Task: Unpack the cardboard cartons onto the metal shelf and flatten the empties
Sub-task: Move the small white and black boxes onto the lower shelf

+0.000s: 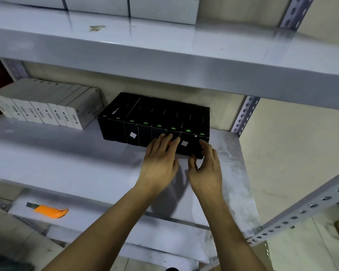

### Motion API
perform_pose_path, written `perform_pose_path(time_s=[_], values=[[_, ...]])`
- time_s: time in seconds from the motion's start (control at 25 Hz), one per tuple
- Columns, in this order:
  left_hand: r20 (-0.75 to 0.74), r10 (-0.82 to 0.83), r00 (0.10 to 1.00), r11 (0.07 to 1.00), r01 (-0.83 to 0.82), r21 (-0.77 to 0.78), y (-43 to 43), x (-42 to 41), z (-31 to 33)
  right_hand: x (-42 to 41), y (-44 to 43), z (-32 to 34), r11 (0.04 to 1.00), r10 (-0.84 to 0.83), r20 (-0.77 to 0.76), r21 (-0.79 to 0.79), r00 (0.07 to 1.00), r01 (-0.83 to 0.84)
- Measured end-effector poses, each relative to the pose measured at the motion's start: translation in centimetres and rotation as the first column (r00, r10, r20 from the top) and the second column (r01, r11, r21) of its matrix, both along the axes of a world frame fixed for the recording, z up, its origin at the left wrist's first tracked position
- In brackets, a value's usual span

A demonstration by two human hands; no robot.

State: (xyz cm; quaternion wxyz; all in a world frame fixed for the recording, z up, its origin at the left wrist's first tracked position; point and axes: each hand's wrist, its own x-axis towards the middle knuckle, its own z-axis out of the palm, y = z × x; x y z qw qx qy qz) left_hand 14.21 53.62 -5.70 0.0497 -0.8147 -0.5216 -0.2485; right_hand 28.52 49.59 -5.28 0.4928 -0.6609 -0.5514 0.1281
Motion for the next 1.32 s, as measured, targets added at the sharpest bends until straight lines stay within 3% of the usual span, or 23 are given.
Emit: perform_pose_path(time_s=[0.32,0.76,1.32], values=[[0.084,0.108,0.991,0.993,-0.104,-0.049,-2.6,-4.2,0.4,-4.1,0.2,0.1,0.990,0.135,-0.024,-0.041,0.991,-0.135],[0.207,0.321,0.924,0.945,-0.298,-0.135,-6.3,-12.0,0.8,-12.2,-0.1,-0.4,0.942,0.334,0.068,-0.009,0.940,-0.334],[0.282,0.564,0.776,0.826,-0.527,-0.202,-14.8,-28.7,2.0,-29.5,-5.2,0.7,0.854,0.519,0.036,-0.060,0.854,-0.517]])
